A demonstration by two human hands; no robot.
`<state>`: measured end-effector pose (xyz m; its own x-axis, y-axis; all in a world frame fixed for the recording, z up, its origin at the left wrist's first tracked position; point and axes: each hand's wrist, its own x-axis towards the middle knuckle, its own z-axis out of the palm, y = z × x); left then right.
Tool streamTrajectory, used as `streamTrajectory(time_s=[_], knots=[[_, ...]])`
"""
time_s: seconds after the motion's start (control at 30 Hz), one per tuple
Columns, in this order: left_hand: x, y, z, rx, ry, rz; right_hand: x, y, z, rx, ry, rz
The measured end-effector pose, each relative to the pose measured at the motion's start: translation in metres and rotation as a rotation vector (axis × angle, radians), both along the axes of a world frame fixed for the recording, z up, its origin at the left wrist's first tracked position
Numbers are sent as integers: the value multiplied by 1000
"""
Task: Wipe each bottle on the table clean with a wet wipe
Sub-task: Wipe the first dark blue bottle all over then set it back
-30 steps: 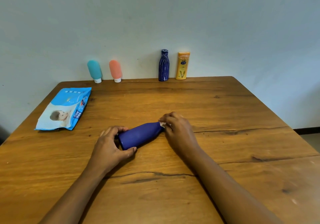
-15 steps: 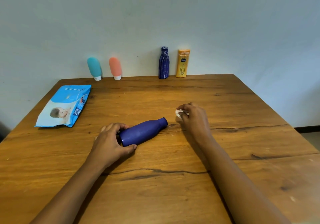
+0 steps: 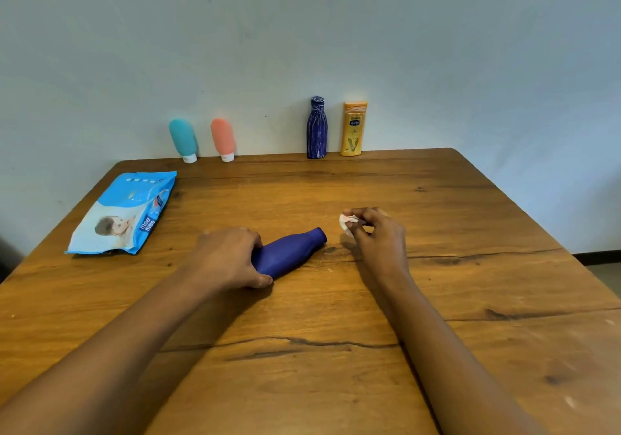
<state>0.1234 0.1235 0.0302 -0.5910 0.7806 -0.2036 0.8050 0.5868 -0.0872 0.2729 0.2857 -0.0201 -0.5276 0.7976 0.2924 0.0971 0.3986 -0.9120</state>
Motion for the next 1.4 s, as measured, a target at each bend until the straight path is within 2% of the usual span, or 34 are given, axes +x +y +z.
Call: streamTrajectory(time_s=[0.07, 0.13, 0.2, 0.27, 0.37, 0.53, 0.8, 1.03, 1.4], knots=[[-2, 11, 2, -14, -10, 2, -4, 9, -4, -117, 57, 16], [-11, 22, 6, 69, -102, 58, -11, 16, -7, -372, 171, 43], [-26, 37, 7, 282, -250, 163, -21, 24, -11, -545, 300, 88], [-47, 58, 4, 588, -346, 255, -32, 33, -13, -677, 398, 171], [-82, 102, -5, 962, -423, 414, -48, 45, -14, -732, 401, 334], [-136, 175, -17, 1238, -320, 646, -81, 65, -16, -699, 331, 472], [-175, 221, -46, 1200, -213, 770, -96, 77, -18, -720, 338, 532], [-180, 226, -57, 1100, -75, 665, -97, 82, -18, -754, 370, 458], [-185, 225, -66, 1097, -80, 606, -95, 86, -17, -775, 366, 374]])
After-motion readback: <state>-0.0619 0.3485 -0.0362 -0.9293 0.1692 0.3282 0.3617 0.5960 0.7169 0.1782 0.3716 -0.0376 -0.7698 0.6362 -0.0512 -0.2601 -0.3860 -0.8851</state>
